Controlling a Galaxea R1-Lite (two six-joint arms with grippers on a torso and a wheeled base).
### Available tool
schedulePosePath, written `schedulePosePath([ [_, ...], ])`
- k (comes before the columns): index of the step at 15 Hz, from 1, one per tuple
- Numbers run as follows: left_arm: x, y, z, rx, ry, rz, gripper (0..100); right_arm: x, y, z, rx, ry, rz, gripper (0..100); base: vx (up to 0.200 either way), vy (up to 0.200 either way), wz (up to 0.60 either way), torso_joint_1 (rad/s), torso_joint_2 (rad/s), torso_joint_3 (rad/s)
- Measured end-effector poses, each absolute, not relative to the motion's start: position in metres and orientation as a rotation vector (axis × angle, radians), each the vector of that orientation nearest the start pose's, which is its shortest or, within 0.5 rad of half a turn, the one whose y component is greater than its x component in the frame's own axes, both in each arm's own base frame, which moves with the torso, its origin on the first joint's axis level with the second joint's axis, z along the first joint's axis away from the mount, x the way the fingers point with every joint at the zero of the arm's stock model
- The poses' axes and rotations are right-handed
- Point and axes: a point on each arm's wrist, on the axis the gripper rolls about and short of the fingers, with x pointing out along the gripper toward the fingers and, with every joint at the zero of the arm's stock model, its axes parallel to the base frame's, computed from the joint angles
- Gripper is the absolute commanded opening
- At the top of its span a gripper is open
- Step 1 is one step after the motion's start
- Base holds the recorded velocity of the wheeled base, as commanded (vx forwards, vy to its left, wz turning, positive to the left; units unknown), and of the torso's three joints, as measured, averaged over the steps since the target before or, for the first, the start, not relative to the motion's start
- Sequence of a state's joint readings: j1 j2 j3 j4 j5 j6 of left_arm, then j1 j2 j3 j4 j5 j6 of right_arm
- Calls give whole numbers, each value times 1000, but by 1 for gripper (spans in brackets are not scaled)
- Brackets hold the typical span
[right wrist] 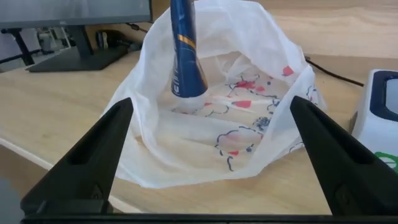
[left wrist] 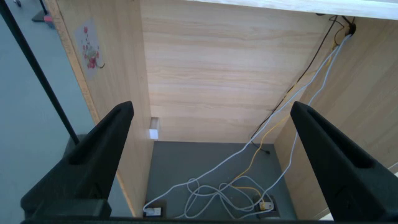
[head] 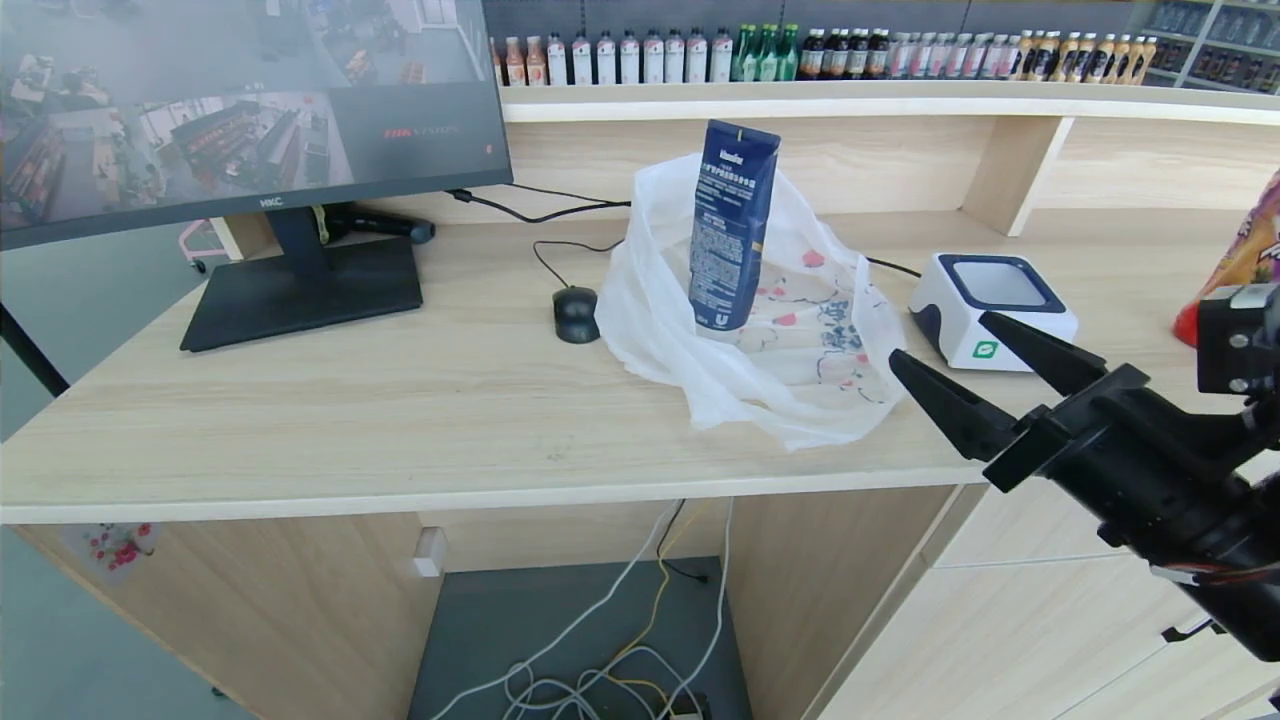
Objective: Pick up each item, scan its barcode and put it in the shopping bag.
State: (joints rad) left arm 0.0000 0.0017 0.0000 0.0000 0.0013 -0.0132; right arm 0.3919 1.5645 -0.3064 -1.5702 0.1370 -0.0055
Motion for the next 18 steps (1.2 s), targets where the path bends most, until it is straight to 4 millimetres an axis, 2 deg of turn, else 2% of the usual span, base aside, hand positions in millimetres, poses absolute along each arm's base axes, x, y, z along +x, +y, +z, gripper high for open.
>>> schedulePosePath([
  [5, -23, 0, 76, -14, 2, 1, 100, 170, 71, 176, -61, -286, 460, 100, 0, 0, 0, 0, 0, 0],
  [8, -23, 0, 76, -14, 2, 1, 100, 161, 67, 179, -98, -318, 425, 100, 0, 0, 0, 0, 0, 0],
  [10, -23, 0, 76, -14, 2, 1, 100, 159, 67, 183, -97, -339, 424, 100, 0, 0, 0, 0, 0, 0],
  [14, -23, 0, 76, -16, 1, 2, 100, 167, 70, 197, -88, -398, 420, 100, -200, -200, 0, 7, 4, 6],
  [18, -23, 0, 76, -16, 2, 2, 100, 167, 72, 198, -84, -404, 431, 100, -200, -200, 0, -5, -1, 4],
])
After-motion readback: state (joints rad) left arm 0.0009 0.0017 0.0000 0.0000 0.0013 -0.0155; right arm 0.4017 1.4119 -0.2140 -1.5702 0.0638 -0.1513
